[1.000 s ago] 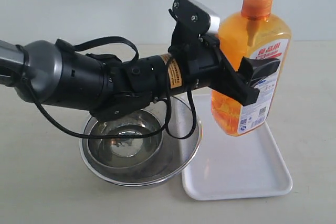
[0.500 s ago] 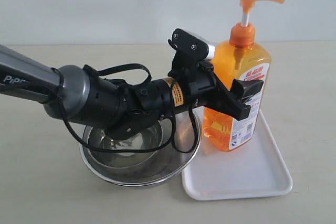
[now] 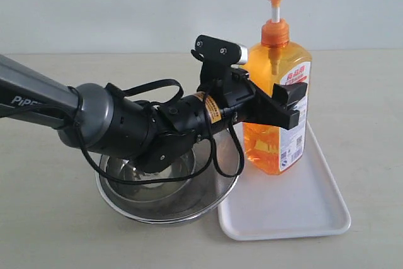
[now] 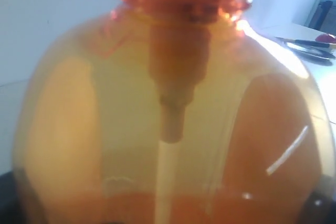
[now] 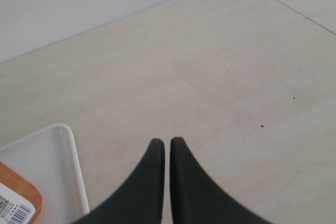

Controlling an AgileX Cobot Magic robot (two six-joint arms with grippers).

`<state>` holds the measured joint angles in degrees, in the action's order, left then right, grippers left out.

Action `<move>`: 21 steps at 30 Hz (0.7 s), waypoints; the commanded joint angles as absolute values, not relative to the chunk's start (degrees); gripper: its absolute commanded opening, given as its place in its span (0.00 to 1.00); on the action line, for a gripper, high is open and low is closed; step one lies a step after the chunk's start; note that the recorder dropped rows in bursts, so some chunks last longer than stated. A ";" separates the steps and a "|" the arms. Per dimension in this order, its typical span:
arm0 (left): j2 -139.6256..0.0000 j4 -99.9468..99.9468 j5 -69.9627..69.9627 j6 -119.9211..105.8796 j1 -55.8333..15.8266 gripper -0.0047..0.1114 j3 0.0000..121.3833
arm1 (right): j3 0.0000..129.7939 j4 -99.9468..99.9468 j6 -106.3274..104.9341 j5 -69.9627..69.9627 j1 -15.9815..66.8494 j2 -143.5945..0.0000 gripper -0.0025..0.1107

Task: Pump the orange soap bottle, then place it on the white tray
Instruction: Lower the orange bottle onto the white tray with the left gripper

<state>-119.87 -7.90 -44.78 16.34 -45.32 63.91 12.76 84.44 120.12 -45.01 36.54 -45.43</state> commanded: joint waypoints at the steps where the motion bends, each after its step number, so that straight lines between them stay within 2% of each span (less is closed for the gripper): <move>1: -118.50 3.25 -47.84 11.00 -47.89 0.08 64.91 | 12.58 84.53 119.87 -45.31 36.68 -45.28 0.02; 11: -118.50 16.80 -46.65 7.60 -50.71 0.08 66.27 | 12.58 84.53 119.87 -45.22 36.68 -45.28 0.02; 21: -118.50 16.70 -44.45 1.06 -51.38 0.08 66.37 | 12.58 84.53 119.87 -45.07 36.68 -45.28 0.02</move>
